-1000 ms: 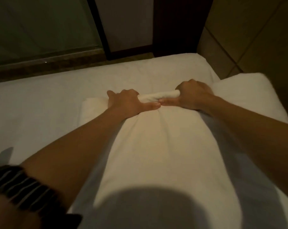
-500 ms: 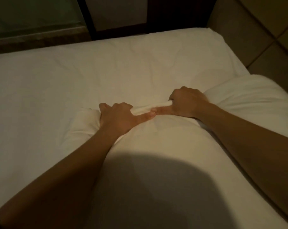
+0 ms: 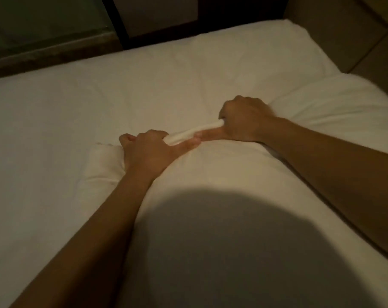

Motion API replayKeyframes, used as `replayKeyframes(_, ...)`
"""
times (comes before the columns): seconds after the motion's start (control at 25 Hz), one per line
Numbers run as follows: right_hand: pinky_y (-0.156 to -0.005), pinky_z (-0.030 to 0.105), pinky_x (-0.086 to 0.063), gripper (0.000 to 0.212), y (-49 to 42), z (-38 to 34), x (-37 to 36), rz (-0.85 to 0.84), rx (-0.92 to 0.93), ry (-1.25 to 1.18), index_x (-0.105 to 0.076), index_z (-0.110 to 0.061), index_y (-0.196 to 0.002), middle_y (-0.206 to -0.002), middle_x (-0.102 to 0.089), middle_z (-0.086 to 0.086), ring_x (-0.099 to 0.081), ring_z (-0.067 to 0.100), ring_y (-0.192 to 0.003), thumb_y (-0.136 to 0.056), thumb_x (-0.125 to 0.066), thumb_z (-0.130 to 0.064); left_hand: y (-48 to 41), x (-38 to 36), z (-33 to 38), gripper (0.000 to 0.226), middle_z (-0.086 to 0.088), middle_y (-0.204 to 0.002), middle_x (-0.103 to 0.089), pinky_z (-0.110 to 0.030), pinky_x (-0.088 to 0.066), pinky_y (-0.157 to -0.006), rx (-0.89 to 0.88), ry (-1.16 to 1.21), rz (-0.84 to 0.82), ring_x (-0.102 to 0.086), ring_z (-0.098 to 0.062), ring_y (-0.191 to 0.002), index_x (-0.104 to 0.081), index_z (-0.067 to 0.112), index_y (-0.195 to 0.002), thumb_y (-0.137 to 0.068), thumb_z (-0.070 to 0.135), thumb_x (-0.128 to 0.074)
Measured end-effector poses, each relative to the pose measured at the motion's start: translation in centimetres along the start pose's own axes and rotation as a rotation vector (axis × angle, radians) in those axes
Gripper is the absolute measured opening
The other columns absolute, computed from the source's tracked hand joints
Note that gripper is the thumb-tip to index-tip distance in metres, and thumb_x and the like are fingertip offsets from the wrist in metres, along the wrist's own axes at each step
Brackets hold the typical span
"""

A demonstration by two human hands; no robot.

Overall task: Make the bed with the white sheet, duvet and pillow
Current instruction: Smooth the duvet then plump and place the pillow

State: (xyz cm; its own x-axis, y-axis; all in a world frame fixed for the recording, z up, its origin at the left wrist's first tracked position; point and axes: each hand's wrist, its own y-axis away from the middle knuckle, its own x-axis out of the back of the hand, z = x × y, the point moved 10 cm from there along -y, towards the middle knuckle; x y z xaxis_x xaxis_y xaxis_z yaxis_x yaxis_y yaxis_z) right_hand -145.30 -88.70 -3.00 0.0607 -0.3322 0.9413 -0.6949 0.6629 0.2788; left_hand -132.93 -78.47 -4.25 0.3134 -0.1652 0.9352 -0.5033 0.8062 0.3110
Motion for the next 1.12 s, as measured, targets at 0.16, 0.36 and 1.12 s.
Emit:
replayKeyframes(0.16, -0.066, 0.029, -0.034, 0.081, -1.5, 0.9, -1.8, -0.008, -0.002, -0.055, -0.061, -0.015, -0.080, -0.069, -0.044, -0.002, -0.047, 0.023, -0.073, -0.057, -0.039, -0.090, -1.2, -1.6, -0.6, 0.074, 0.007, -0.066, -0.040, -0.038, -0.026, -0.084, 0.023, 0.054, 0.014, -0.027, -0.019, -0.079, -0.056, 0.028, -0.083, -0.057, 0.093, -0.034)
replayKeyframes(0.36, -0.065, 0.031, -0.032, 0.073, -0.8, 0.8, -1.2, 0.038, -0.028, 0.064, -0.054, -0.016, -0.069, -0.067, -0.048, -0.001, -0.050, 0.024, -0.070, -0.068, -0.038, -0.087, -1.1, -1.5, -0.4, 0.086, 0.002, -0.076, -0.053, -0.039, -0.026, -0.085, -0.023, -0.004, 0.019, -0.036, -0.021, -0.081, -0.063, 0.025, -0.091, -0.054, 0.090, -0.021)
replayKeyframes(1.12, -0.117, 0.041, 0.008, 0.083, 23.3, -4.4, -1.3, 0.147, -0.116, 0.094, 0.003, -0.033, -0.151, -0.160, 0.008, -0.001, 0.009, 0.019, -0.146, -0.080, 0.001, -0.075, 24.2, -3.3, 0.2, 0.097, 0.008, -0.154, 0.026, -0.050, 0.011, -0.114, -0.233, 0.012, 0.197, 0.017, -0.021, -0.145, 0.025, 0.040, -0.141, -0.061, 0.091, 0.007)
